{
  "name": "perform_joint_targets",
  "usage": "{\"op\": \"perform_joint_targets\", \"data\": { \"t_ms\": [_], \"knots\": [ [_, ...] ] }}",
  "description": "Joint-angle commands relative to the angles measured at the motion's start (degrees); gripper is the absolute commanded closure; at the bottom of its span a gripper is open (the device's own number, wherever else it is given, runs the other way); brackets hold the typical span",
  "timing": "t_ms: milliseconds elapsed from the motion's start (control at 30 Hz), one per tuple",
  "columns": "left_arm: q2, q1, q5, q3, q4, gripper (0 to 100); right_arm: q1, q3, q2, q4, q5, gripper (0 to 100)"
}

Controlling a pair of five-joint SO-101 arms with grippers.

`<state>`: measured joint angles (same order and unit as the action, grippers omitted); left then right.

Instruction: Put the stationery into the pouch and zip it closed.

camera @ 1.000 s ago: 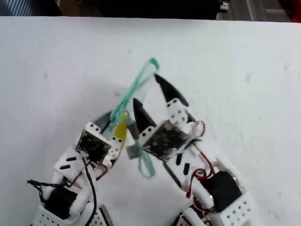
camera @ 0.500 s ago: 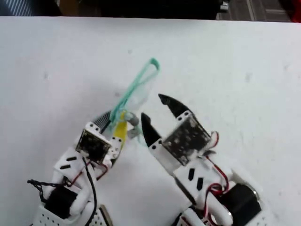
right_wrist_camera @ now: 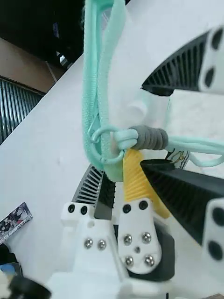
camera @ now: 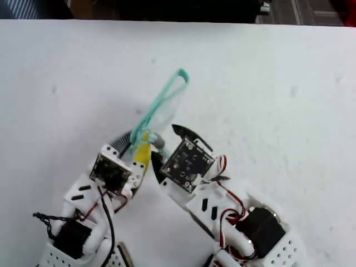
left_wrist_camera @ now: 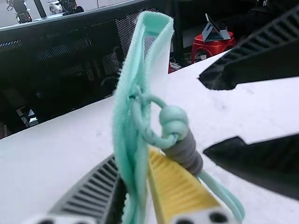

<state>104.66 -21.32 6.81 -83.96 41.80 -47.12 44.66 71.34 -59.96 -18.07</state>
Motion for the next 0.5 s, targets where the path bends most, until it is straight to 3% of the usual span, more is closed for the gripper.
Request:
{"op": "perform_joint_targets", "data": {
  "t_ms": [0,333,467],
  "knots": [
    [-0.04,0.04,-0.18,0.18,-0.88,98,-0.75,-0.53,0.04,2.59,0.18,78.6],
    [-0.04,0.04,-0.18,0.18,-0.88,98,-0.75,-0.97,-11.74,9.1,0.18,80.0],
    [-0.04,0.04,-0.18,0.09,-0.88,98,-0.75,-0.97,-11.03,9.1,0.18,95.0]
  ]
}}
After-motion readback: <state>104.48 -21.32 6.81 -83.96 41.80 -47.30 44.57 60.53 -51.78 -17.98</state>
